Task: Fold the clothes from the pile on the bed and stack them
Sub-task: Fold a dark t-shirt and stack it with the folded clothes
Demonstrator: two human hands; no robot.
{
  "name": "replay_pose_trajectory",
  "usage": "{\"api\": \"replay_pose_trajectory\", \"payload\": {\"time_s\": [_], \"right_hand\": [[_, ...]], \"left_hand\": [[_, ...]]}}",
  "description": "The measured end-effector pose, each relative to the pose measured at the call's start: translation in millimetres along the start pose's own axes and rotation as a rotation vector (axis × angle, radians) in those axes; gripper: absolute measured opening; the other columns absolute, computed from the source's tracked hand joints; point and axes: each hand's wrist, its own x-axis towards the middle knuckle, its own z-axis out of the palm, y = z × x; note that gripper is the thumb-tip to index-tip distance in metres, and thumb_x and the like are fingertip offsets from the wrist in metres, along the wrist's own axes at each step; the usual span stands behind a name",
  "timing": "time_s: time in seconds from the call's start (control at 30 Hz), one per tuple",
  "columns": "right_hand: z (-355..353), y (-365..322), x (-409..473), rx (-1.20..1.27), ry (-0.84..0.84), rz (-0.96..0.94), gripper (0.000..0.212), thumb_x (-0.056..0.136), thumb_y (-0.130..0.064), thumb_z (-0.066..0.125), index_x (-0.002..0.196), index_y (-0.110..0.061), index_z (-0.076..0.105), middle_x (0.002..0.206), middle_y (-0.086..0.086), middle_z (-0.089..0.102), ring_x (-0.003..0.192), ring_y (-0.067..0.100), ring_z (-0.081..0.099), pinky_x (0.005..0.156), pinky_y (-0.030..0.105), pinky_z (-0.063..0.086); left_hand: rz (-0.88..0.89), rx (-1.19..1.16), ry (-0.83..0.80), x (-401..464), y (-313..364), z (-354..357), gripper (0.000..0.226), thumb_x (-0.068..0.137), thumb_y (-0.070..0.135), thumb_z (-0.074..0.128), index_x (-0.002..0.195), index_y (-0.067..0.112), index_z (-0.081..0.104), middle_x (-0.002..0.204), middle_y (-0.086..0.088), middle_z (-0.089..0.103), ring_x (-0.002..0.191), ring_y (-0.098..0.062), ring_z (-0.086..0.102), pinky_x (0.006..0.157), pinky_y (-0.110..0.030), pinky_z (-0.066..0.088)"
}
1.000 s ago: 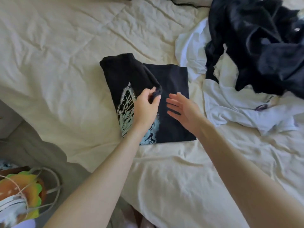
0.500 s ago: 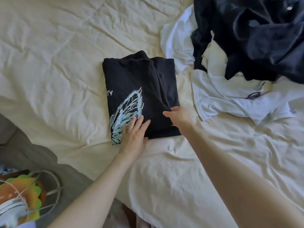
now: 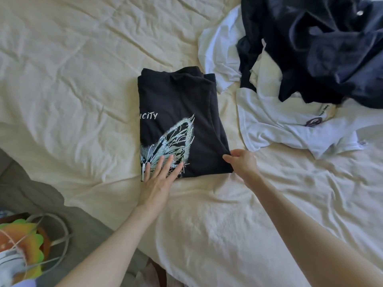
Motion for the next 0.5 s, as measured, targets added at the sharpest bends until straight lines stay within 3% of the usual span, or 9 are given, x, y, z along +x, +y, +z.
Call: {"api": "replay_pose_trajectory", "payload": {"time_s": [0.1,0.2,0.27,0.33,0.43,0.5], "right_hand": [[5,-23,22,-0.021,0.029,-0.059,0.034,0.087,-0.035,0.059,0.064,-0.013,0.050,0.057,-0.002,0.045,0.056,0.014,0.046,0.052,0.026,0.034],[12,-60,52,0.012,0.051,-0.122,0.035,0.086,-0.043,0.059,0.082,-0.009,0.065,0.070,0.001,0.059,0.063,0.013,0.054,0.057,0.027,0.042],[18,-83,72,0.057,0.055,-0.135,0.035,0.087,-0.042,0.060,0.092,-0.008,0.066,0.081,0.004,0.063,0.072,0.015,0.059,0.067,0.029,0.048],[26,-104,89,0.103,0.056,-0.123,0.030,0.088,-0.037,0.061,0.099,-0.010,0.065,0.088,0.004,0.064,0.081,0.018,0.062,0.073,0.029,0.051],[31,-135,107,0.237,0.102,-0.137,0.010,0.086,-0.013,0.058,0.095,-0.014,0.064,0.084,0.003,0.063,0.086,0.023,0.065,0.072,0.032,0.056],[30,-144,113,0.218,0.114,-0.218,0.016,0.083,-0.006,0.054,0.087,-0.020,0.060,0.082,0.002,0.064,0.086,0.023,0.066,0.074,0.034,0.057]], "left_hand": [[-0.043,-0.034,0.015,2,-10,2,0.084,0.092,-0.006,0.038,0.141,0.035,-0.017,0.145,0.002,-0.034,0.134,-0.023,-0.032,0.110,-0.039,-0.019],[-0.018,-0.039,0.003,4,-14,8,0.083,0.093,-0.003,0.036,0.138,0.036,-0.022,0.142,0.002,-0.039,0.133,-0.025,-0.034,0.109,-0.038,-0.020],[-0.011,-0.068,0.004,5,-14,10,0.077,0.095,0.003,0.036,0.144,0.035,-0.013,0.143,0.002,-0.035,0.132,-0.025,-0.034,0.109,-0.039,-0.020],[-0.019,-0.106,0.015,7,-14,12,0.070,0.096,0.006,0.040,0.149,0.033,0.003,0.146,0.002,-0.028,0.134,-0.025,-0.030,0.111,-0.040,-0.017],[-0.005,-0.127,0.056,9,-14,15,0.070,0.092,0.002,0.051,0.149,0.029,0.020,0.154,-0.001,-0.012,0.142,-0.030,-0.013,0.113,-0.043,-0.009],[0.021,-0.157,0.092,8,-14,16,0.068,0.089,0.000,0.054,0.147,0.024,0.028,0.157,-0.008,0.003,0.143,-0.036,-0.002,0.113,-0.048,-0.003]]}}
